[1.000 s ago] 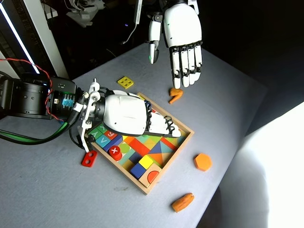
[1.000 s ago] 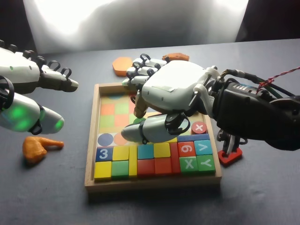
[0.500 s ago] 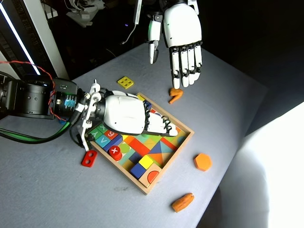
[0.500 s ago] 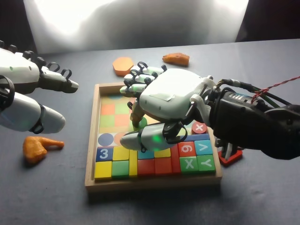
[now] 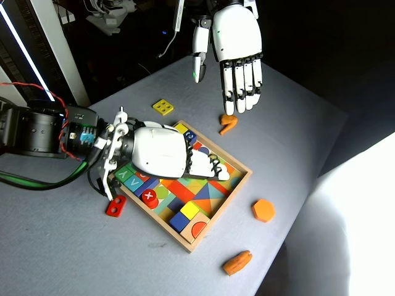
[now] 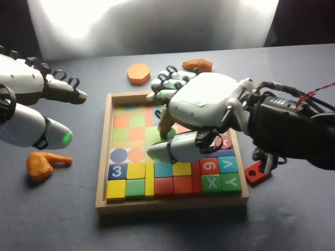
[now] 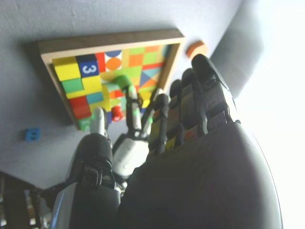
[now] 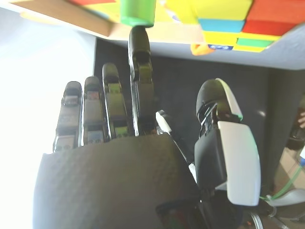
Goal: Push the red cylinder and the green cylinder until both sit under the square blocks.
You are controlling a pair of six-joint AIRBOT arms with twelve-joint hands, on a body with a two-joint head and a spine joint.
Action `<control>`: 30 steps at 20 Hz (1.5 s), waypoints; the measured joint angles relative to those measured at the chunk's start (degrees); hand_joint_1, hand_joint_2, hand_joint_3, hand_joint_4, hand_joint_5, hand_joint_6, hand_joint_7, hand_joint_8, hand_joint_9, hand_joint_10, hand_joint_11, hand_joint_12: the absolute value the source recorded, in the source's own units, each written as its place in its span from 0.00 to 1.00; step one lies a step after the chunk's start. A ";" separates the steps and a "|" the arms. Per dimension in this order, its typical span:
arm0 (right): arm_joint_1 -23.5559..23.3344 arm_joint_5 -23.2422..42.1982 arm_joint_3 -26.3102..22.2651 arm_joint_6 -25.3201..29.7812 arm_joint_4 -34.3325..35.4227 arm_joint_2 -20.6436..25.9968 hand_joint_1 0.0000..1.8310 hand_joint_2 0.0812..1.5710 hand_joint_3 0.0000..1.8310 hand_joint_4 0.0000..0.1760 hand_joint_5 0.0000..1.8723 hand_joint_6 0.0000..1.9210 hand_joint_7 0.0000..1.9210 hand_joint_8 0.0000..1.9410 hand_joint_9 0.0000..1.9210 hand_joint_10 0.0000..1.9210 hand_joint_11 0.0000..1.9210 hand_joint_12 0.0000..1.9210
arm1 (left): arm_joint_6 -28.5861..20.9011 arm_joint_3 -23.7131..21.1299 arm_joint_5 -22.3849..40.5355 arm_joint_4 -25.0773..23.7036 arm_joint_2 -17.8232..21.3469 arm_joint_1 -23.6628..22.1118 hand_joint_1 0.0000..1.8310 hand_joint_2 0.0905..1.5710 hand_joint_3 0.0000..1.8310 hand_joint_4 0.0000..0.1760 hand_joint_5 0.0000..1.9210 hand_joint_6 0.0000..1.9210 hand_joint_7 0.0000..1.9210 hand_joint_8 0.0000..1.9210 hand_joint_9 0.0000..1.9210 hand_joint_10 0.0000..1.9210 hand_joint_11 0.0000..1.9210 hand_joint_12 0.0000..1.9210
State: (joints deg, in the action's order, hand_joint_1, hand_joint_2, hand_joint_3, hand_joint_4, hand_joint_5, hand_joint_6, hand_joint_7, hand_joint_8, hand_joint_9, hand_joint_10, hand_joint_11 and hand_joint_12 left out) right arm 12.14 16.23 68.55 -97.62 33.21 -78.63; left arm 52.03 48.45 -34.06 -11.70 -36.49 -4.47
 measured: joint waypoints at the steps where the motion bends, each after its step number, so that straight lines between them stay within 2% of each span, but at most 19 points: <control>1: 0.33 -0.02 -0.48 -0.15 -0.07 0.55 0.00 0.74 0.00 0.00 0.47 0.00 0.10 0.00 0.02 0.00 0.00 0.00 | 0.00 0.00 0.02 0.00 0.00 0.00 0.04 0.87 0.00 0.22 0.04 0.00 0.05 0.00 0.06 0.00 0.00 0.29; 2: 0.63 -0.02 -1.44 -0.66 -0.11 1.42 0.00 0.74 0.00 0.00 0.47 0.00 0.10 0.00 0.02 0.00 0.00 0.00 | 0.02 0.00 0.00 -0.02 0.00 0.00 0.04 0.87 0.00 0.22 0.04 0.00 0.06 0.00 0.06 0.00 0.00 0.29; 4: 1.01 -0.33 -2.84 -1.33 -0.24 2.67 0.00 0.74 0.00 0.00 0.47 0.00 0.11 0.00 0.01 0.00 0.00 0.00 | 0.09 0.00 0.00 -0.02 0.00 0.00 0.06 0.87 0.00 0.17 0.05 0.00 0.06 0.00 0.07 0.00 0.00 0.30; 6: 1.36 -0.63 -3.96 -1.70 -0.31 3.69 0.00 0.74 0.00 0.00 0.47 0.00 0.11 0.00 0.03 0.01 0.00 0.00 | 0.17 0.00 -0.02 -0.02 0.00 0.00 0.03 0.87 0.00 0.19 0.04 0.00 0.06 0.00 0.06 0.00 0.00 0.32; 8: 1.40 -0.83 -4.66 -2.51 -0.31 4.28 0.01 0.74 0.00 0.00 0.48 0.00 0.11 0.00 0.02 0.00 0.00 0.00 | 0.20 0.00 0.00 -0.02 0.00 0.00 0.05 0.87 0.00 0.20 0.04 0.00 0.06 0.00 0.07 0.00 0.00 0.34; 10: 1.42 -0.85 -4.66 -2.97 -0.28 4.31 0.00 0.74 0.00 0.00 0.48 0.00 0.11 0.00 0.02 0.00 0.00 0.00 | 0.20 0.00 0.02 0.00 0.00 0.00 0.05 0.87 0.00 0.21 0.04 0.00 0.07 0.00 0.07 0.00 0.00 0.35; 15: 2.45 -0.63 -5.42 -3.19 -0.46 5.60 0.00 0.74 0.00 0.00 0.47 0.00 0.10 0.00 0.02 0.00 0.00 0.00 | 0.20 0.00 0.04 0.00 0.00 0.00 0.04 0.87 0.00 0.17 0.04 0.00 0.06 0.00 0.06 0.00 0.00 0.33; 17: 2.54 -0.76 -5.97 -4.28 -0.52 6.23 0.00 0.74 0.00 0.00 0.48 0.01 0.11 0.00 0.02 0.00 0.00 0.00 | 0.20 0.00 -0.02 -0.07 0.00 0.00 0.05 0.87 0.00 0.19 0.04 0.00 0.06 0.00 0.06 0.00 0.00 0.34; 19: 2.89 -0.61 -6.34 -4.66 -0.90 6.78 0.00 0.74 0.00 0.00 0.47 0.00 0.11 0.00 0.03 0.01 0.00 0.00 | 0.20 0.00 0.00 -0.04 0.00 0.00 0.04 0.87 0.00 0.18 0.04 0.00 0.06 0.00 0.06 0.00 0.00 0.31; 20: 3.06 -0.63 -6.34 -4.63 -0.94 6.97 0.00 0.74 0.00 0.00 0.48 0.01 0.11 0.00 0.03 0.01 0.00 0.00 | 0.20 0.02 -0.02 -0.04 0.00 0.00 0.06 0.87 0.00 0.16 0.04 0.00 0.06 0.00 0.07 0.00 0.00 0.32; 22: 3.10 -0.66 -6.64 -4.63 -1.07 7.52 0.00 0.74 0.00 0.00 0.47 0.00 0.10 0.00 0.03 0.00 0.00 0.00 | 0.20 0.00 -0.07 -0.02 0.00 -0.13 0.04 0.87 0.00 0.19 0.05 0.00 0.07 0.00 0.07 0.00 0.00 0.34; 25: 3.76 -0.42 -7.15 -5.95 -1.38 8.04 0.01 0.74 0.00 0.00 0.48 0.00 0.10 0.00 0.03 0.01 0.00 0.00 | 0.20 0.02 0.00 0.00 0.00 -0.13 0.06 0.87 0.00 0.19 0.04 0.00 0.06 0.00 0.06 0.00 0.00 0.31; 30: 3.91 -0.31 -7.63 -6.84 -1.42 8.55 0.01 0.74 0.00 0.00 0.48 0.01 0.10 0.00 0.02 0.00 0.00 0.00 | 0.20 0.09 0.00 -0.04 0.00 -0.13 0.06 0.87 0.00 0.17 0.05 0.00 0.05 0.00 0.06 0.00 0.00 0.33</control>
State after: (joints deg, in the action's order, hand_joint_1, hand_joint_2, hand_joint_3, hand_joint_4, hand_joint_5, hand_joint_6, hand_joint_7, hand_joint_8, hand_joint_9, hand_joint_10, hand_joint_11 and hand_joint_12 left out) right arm 16.05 15.92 60.93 -104.47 31.79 -70.08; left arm 52.23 48.53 -34.06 -11.75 -36.49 -4.60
